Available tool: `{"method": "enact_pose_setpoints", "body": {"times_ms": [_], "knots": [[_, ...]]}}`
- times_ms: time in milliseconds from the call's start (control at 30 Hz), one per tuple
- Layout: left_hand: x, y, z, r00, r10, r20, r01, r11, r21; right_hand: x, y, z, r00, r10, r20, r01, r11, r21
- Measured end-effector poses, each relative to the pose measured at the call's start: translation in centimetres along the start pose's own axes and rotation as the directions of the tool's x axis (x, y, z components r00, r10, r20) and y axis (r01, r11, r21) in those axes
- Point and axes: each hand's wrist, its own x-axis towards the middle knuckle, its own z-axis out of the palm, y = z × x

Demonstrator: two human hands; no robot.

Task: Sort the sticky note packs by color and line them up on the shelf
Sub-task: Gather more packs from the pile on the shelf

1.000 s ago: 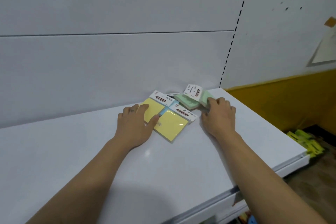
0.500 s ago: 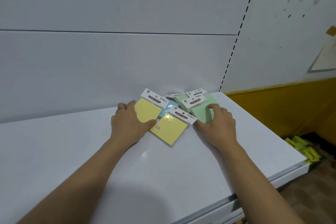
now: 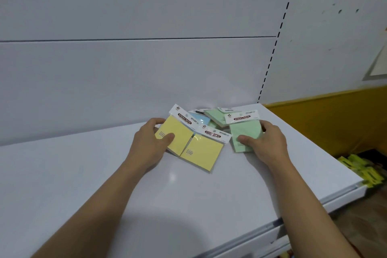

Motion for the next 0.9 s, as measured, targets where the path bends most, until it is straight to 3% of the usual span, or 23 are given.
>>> {"method": "enact_pose_setpoints", "body": {"times_ms": [233, 400, 533, 700, 900], "knots": [[-0.6, 0.7, -0.6, 1.0, -0.004, -0.021, 0.001, 0.992, -0.128, -0.4, -0.1, -0.8, 0.999, -0.038, 0.018, 0.04, 0.994, -0.103], [-1.2, 1.3, -0.7, 0.993, -0.042, -0.108, 0.01, 0.96, -0.28, -0.3, -0.2, -1.2, 0.991, -0.047, -0.127, 0.077, 0.968, 0.238], [-1.3, 1.6, -0.6, 0.994, -0.082, -0.075, 0.047, 0.918, -0.393, -0.2, -0.4, -1.7, 0.967, -0.056, -0.248, 0.162, 0.889, 0.429], [-1.1, 1.7, -0.2, 0.998, -0.047, -0.051, 0.023, 0.915, -0.402, -0.6, -0.9, -0.4, 0.983, -0.141, -0.117, 0.178, 0.884, 0.433], [-0.7, 2.0, -0.3, 0.995, -0.026, -0.093, -0.007, 0.942, -0.335, -0.7, -1.2, -0.2, 0.991, -0.122, -0.059, 0.136, 0.894, 0.427]]}}
